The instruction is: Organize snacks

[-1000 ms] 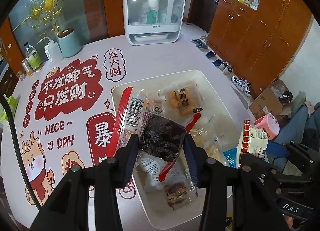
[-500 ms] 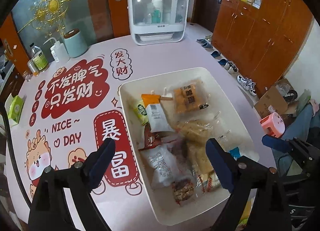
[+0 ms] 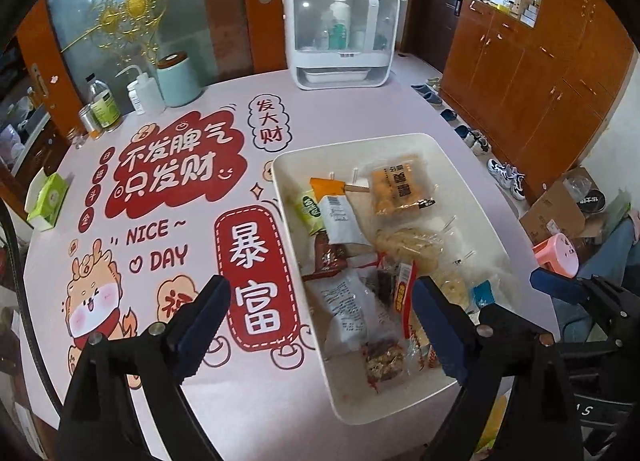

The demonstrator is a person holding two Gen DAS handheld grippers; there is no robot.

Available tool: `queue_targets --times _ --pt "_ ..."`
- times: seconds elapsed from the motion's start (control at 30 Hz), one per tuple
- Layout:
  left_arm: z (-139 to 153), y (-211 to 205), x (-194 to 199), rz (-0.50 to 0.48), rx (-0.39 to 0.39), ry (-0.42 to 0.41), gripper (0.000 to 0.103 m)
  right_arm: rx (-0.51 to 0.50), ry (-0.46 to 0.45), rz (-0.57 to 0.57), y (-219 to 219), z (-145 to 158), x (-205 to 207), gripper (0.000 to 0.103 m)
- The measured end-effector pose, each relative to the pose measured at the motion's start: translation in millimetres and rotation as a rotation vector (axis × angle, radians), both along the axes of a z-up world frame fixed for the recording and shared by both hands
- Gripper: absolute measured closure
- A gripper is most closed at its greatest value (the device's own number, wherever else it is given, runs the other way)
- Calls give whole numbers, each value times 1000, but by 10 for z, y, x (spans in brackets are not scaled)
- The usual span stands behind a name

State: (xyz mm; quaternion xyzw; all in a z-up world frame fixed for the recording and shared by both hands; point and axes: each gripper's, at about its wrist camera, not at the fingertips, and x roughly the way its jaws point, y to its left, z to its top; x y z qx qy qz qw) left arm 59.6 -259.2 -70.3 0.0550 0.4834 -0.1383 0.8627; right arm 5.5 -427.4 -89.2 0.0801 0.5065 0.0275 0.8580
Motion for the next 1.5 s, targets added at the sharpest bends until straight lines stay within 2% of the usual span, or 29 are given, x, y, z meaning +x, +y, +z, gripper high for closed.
queue_targets --times 0.47,0.83,1.13,1.2,1.5 --pt "87 405 -285 84 11 -14 11 0 -13 25 340 61 -92 23" --pt "325 952 -551 190 29 -81 7 -8 -53 19 766 245 -183 23" --pt "374 1348 -788 260 58 -79 2 -9 -78 33 1182 372 -293 23" --pt "376 1416 -835 271 54 -80 2 -40 -87 39 1285 401 -335 23" --pt "349 1572 -895 298 39 -60 2 -58 -108 46 1436 474 -428 23"
